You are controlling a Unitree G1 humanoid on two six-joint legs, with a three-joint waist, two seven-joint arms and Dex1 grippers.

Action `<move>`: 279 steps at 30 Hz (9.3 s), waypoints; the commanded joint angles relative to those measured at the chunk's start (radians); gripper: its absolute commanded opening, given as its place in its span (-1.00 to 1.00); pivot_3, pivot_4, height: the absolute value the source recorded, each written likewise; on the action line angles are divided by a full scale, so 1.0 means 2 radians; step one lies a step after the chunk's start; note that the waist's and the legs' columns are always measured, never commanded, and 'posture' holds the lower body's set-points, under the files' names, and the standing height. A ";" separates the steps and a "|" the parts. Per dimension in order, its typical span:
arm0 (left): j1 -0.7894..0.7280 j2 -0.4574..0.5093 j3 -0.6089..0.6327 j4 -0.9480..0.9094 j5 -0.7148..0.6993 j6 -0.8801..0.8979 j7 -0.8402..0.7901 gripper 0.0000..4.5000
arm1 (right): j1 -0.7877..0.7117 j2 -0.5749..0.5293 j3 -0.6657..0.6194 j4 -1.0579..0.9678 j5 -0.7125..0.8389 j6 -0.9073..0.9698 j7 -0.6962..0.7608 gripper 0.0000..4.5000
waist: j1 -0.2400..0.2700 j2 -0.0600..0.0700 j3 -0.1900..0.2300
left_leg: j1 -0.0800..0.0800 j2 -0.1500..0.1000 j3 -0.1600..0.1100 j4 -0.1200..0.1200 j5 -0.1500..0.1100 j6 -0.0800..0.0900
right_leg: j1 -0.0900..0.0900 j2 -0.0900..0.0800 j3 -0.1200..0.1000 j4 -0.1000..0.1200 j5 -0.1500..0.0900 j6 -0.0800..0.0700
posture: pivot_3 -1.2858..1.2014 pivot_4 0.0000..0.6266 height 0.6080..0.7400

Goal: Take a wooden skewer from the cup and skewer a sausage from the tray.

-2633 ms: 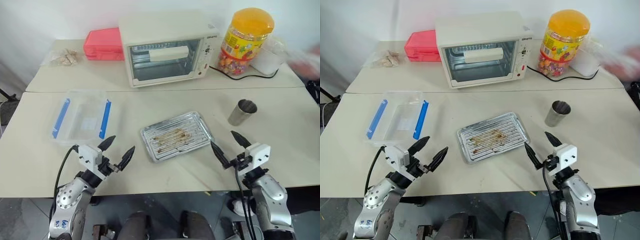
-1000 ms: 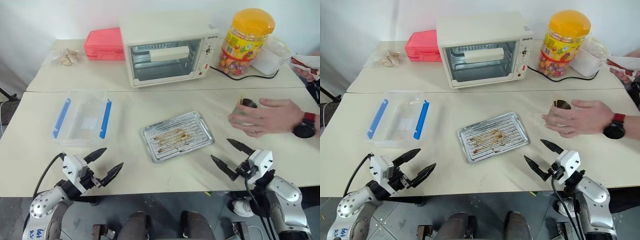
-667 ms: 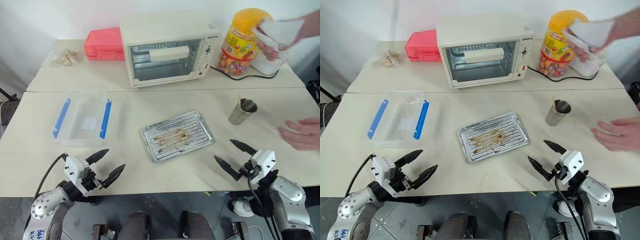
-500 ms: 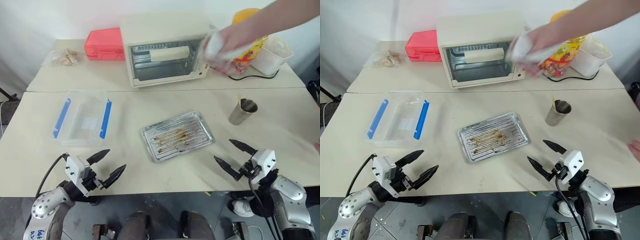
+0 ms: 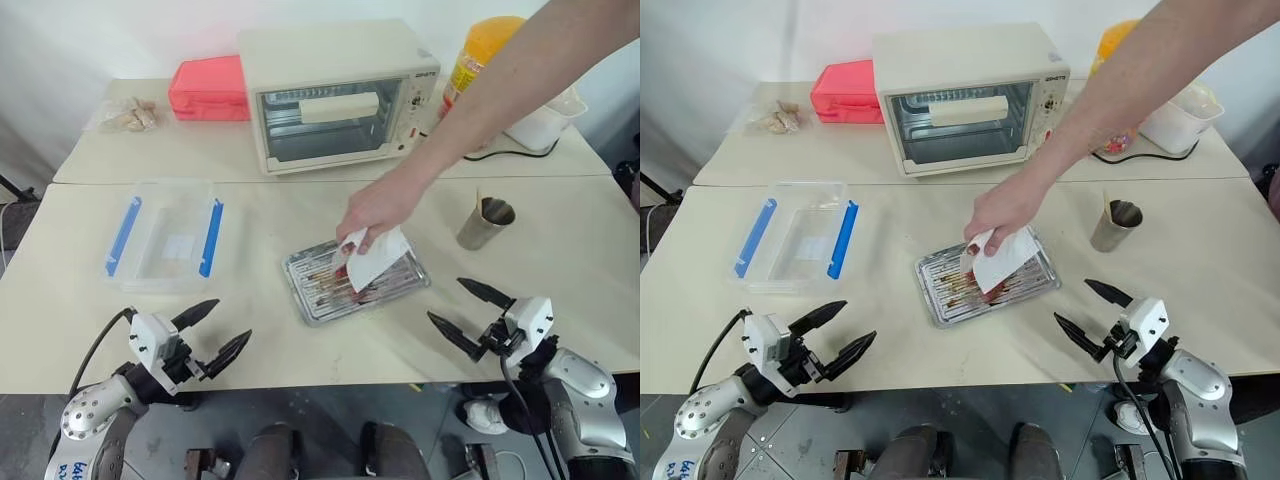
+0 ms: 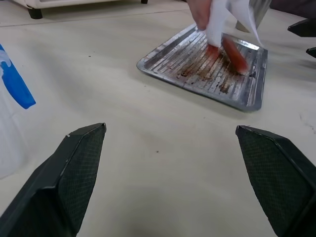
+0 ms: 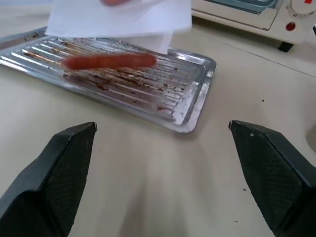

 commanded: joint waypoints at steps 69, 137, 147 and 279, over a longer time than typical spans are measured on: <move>0.013 0.052 -0.001 0.013 0.026 -0.070 -0.071 0.99 | 0.003 -0.021 0.005 -0.048 0.011 0.021 0.022 1.00 | 0.000 0.000 0.000 | 0.000 0.000 0.000 0.000 0.000 0.000 | 0.000 0.000 0.000 0.000 0.000 0.000 | 0.03 -0.52 1.00; 0.019 0.047 0.003 0.004 0.007 -0.054 -0.069 0.99 | 0.043 -0.018 -0.009 -0.033 0.005 -0.005 0.030 1.00 | 0.000 0.000 0.000 | 0.000 0.000 0.000 0.000 0.000 0.000 | 0.000 0.000 0.000 0.000 0.000 0.000 | 0.03 -0.52 1.00; 0.012 0.056 0.009 0.009 -0.002 -0.042 -0.070 0.99 | 0.046 -0.022 -0.017 -0.031 0.009 -0.010 0.032 1.00 | 0.000 0.000 0.000 | 0.000 0.000 0.000 0.000 0.000 0.000 | 0.001 0.000 0.000 0.000 0.000 0.000 | 0.03 -0.52 1.00; 0.021 -0.054 0.032 -0.051 0.027 0.034 0.088 -0.98 | -0.015 -0.032 0.046 -0.053 -0.014 0.051 0.069 -1.00 | -0.004 0.000 0.000 | 0.000 0.000 -0.002 0.000 0.000 0.000 | 0.002 0.000 -0.001 -0.002 0.000 0.000 | 0.03 -0.52 1.00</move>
